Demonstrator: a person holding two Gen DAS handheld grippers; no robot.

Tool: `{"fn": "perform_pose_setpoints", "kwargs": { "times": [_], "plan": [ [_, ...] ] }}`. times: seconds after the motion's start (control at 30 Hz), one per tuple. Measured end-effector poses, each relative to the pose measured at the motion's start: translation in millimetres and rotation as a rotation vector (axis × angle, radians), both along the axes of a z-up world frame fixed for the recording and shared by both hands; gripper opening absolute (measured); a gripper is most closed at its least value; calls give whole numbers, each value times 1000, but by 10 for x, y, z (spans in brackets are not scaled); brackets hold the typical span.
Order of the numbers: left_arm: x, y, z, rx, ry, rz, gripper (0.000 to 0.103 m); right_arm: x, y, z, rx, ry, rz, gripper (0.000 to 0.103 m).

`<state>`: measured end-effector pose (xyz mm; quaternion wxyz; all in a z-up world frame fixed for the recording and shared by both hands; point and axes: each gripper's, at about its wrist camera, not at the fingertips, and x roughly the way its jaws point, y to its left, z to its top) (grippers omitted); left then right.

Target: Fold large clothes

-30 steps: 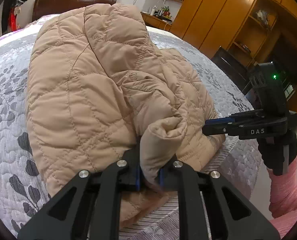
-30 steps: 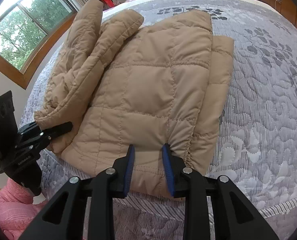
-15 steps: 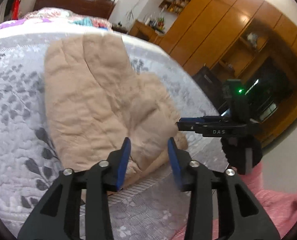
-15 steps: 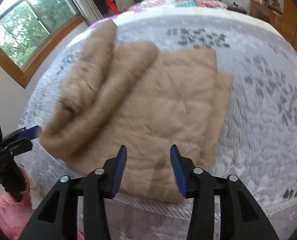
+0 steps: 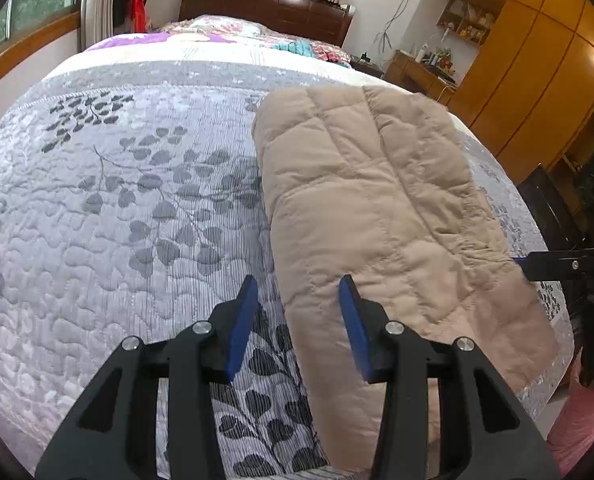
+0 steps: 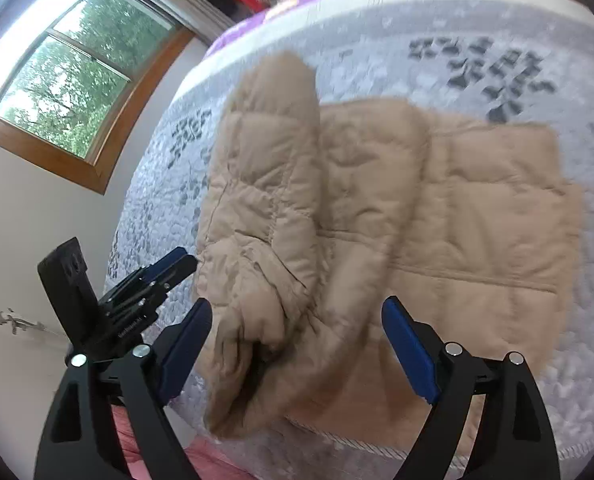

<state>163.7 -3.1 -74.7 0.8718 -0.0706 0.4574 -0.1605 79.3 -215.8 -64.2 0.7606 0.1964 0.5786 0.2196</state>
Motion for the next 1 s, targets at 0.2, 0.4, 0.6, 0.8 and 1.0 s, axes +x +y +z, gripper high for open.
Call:
{"fn": "perform_pose_setpoints", "kwargs": {
  "times": [0.2,0.4,0.6,0.8,1.0],
  "plan": [
    [-12,-19,-34,7,-19,-17,47,184,205,-183,-59,33,0,71],
    [-25,21,0,-24,-15,-11,46,176,292,-140,-91,-34,44,33],
    [-85,69,175,-74,-33,-1,46,-81,281,341,-144,-209,83,27],
    [-210,-177,380,-92,-75,-74,46,-358,-19,717,-161,-304,38,27],
    [-305,-537,439,-85,-98,-173,46,-560,-458,743,-152,-318,-37,27]
  ]
}}
